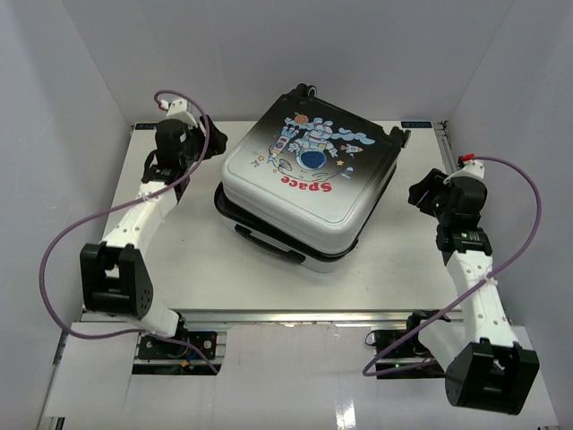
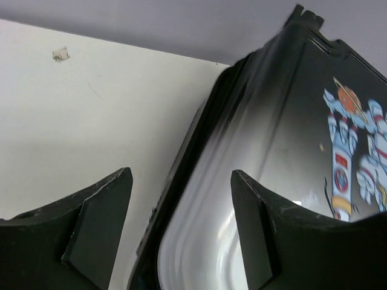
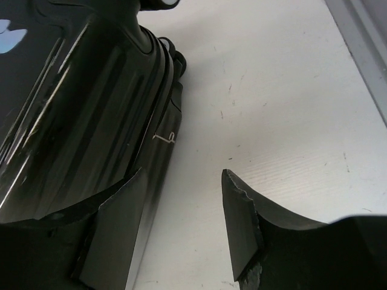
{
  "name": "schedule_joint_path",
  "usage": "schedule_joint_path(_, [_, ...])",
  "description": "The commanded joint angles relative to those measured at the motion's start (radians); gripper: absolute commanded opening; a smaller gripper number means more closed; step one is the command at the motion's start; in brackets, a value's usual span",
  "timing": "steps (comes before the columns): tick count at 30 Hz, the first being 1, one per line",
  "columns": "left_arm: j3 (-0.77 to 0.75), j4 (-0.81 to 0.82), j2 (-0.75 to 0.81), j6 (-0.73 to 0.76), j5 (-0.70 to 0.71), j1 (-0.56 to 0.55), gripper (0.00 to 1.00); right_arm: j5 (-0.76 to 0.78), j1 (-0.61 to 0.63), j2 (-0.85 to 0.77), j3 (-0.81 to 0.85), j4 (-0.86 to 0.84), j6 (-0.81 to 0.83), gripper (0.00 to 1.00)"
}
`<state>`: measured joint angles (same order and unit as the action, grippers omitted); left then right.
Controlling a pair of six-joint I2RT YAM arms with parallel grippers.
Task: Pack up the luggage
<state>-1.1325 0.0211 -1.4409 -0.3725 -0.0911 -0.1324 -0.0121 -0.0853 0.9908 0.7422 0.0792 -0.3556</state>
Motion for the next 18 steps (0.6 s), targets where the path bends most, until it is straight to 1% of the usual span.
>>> schedule_joint_path(1, [0.211, 0.096, 0.141, -0.073, 0.027, -0.002, 0.74, -0.012, 0.002, 0.089, 0.003, -0.152, -0.041, 0.56])
schedule_joint_path(2, [0.268, 0.113, 0.169, -0.087, 0.032, -0.004, 0.73, -0.031, 0.002, 0.108, -0.005, -0.172, -0.046, 0.56])
schedule_joint_path(6, [0.406, 0.163, 0.214, -0.115, -0.004, -0.015, 0.70, -0.040, 0.002, 0.134, -0.068, -0.238, -0.062, 0.54])
schedule_joint_path(9, [0.499, 0.203, 0.238, -0.136, -0.025, -0.044, 0.68, -0.054, 0.009, 0.135, -0.092, -0.256, -0.064, 0.54])
schedule_joint_path(12, [0.548, 0.215, 0.284, -0.179, -0.049, -0.066, 0.67, -0.046, 0.009, 0.130, -0.088, -0.248, -0.053, 0.54])
schedule_joint_path(14, [0.580, 0.213, 0.327, -0.201, -0.022, -0.087, 0.67, -0.045, 0.009, 0.122, -0.075, -0.235, -0.047, 0.54])
schedule_joint_path(16, [0.622, 0.201, 0.418, -0.212, 0.029, -0.101, 0.68, -0.048, 0.009, 0.112, -0.070, -0.228, -0.045, 0.54])
schedule_joint_path(18, [0.639, 0.189, 0.457, -0.228, 0.057, -0.112, 0.68, -0.046, 0.009, 0.108, -0.070, -0.219, -0.037, 0.55])
